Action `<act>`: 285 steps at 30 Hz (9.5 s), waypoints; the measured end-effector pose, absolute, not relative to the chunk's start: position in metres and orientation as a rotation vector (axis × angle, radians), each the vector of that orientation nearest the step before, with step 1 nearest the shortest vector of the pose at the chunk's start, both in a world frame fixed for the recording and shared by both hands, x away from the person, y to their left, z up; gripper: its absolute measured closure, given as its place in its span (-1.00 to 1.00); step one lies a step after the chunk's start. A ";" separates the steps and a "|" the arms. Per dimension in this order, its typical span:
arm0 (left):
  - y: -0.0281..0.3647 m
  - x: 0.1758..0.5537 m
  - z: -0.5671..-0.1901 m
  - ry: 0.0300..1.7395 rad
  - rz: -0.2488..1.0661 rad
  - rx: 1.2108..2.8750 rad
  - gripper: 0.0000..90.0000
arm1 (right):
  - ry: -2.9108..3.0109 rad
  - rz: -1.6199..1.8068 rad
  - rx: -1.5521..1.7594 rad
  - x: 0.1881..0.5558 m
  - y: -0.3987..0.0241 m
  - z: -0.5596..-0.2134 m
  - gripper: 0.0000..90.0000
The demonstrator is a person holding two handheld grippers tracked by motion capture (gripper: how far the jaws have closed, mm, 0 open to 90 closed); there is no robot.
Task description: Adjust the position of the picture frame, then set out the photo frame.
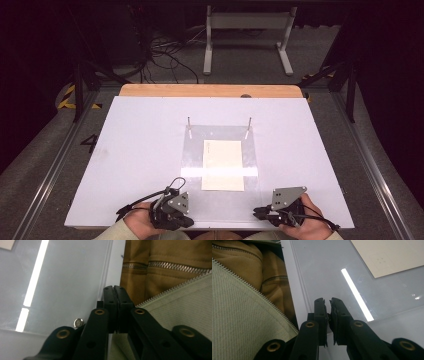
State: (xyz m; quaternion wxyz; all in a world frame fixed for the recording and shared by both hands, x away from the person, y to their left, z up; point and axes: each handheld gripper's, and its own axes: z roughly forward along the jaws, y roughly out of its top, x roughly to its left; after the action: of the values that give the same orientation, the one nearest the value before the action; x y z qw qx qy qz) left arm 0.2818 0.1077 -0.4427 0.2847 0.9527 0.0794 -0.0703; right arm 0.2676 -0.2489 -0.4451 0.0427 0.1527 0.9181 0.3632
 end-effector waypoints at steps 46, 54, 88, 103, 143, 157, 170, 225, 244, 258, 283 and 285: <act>0.136 0.298 -0.437 0.386 -0.127 2.388 0.40 | 2.756 1.238 0.520 0.268 -0.258 -0.433 0.50; 0.150 0.308 -0.427 0.486 0.039 2.229 0.19 | 2.573 1.357 0.635 0.286 -0.262 -0.417 0.40; 0.179 0.315 -0.433 0.706 0.287 2.076 -0.02 | 2.292 1.178 1.014 0.419 -0.243 -0.372 0.56; 0.179 0.316 -0.436 0.712 0.279 2.082 -0.03 | 2.203 1.106 1.041 0.469 -0.243 -0.394 0.68; 0.179 0.315 -0.437 0.716 0.286 2.060 -0.05 | 2.062 1.189 1.232 0.494 -0.238 -0.430 0.91; 0.186 0.317 -0.436 0.701 0.349 2.054 -0.31 | 2.062 1.289 1.334 0.512 -0.245 -0.433 0.91; 0.169 0.320 -0.432 0.591 0.464 2.015 -0.59 | 2.032 1.396 1.386 0.523 -0.252 -0.441 0.90; 0.122 0.341 -0.394 0.486 0.524 1.948 0.06 | 2.099 1.354 1.010 0.358 -0.305 -0.375 0.26; 0.124 0.345 -0.392 0.482 0.502 1.940 0.05 | 2.221 1.309 0.747 0.327 -0.293 -0.388 -0.04; 0.124 0.347 -0.394 0.469 0.482 1.934 0.02 | 2.139 1.410 0.577 0.337 -0.260 -0.391 -0.29; 0.116 0.343 -0.384 0.431 0.641 1.927 0.22 | 2.032 1.302 0.447 0.342 -0.255 -0.388 0.28; 0.116 0.342 -0.381 0.432 0.638 1.932 0.23 | 2.037 1.305 0.461 0.341 -0.255 -0.385 0.28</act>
State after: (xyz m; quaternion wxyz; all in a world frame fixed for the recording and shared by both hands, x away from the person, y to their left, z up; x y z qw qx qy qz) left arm 0.3424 0.1157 -0.3811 0.5065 0.8010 0.1790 0.2644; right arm 0.3410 -0.2552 -0.3854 0.3330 0.1767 0.7798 0.4998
